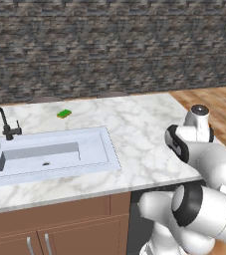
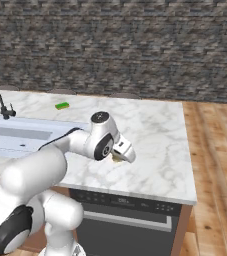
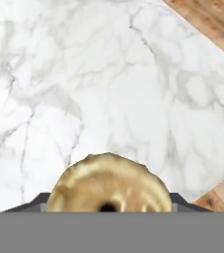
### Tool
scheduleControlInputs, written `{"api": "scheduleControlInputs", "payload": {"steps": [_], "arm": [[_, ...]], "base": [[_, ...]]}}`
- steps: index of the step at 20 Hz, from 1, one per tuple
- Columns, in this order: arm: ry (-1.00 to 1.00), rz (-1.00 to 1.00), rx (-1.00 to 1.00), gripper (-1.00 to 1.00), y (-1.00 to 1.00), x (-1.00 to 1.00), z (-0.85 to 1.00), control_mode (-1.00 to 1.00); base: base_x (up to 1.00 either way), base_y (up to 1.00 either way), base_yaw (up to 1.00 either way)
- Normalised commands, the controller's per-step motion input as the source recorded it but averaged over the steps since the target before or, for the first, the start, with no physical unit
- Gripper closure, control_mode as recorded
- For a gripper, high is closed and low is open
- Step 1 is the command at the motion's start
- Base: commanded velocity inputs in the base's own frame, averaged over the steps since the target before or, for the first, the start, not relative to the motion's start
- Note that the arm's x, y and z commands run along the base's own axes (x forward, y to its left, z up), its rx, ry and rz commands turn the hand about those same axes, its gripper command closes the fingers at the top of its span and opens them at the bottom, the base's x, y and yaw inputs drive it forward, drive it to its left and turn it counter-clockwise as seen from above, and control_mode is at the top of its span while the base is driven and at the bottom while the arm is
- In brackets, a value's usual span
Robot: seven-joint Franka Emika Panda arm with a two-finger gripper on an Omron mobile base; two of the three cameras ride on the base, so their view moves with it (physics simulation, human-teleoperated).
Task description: Pick the candle and jar from the dining table and place them in the open cabinet. Close the cabinet after placing the objects.
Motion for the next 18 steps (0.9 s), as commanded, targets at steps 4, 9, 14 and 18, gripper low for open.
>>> {"api": "scheduleControlInputs", "payload": {"steps": [4,9,14,18], "arm": [[0.0,-0.19,-0.01,1.0,-0.66,0.0,0.67,-1.0],[-0.01,-0.17,0.0,1.0,-0.28,-0.02,0.42,-1.0],[0.0,-0.13,0.0,1.0,0.0,0.0,0.1,-1.0],[0.0,0.0,0.0,1.0,0.0,0.0,0.0,-1.0]], "base": [[0.0,0.0,0.0],[0.0,0.0,0.0],[0.0,0.0,0.0],[0.0,0.0,0.0]]}}
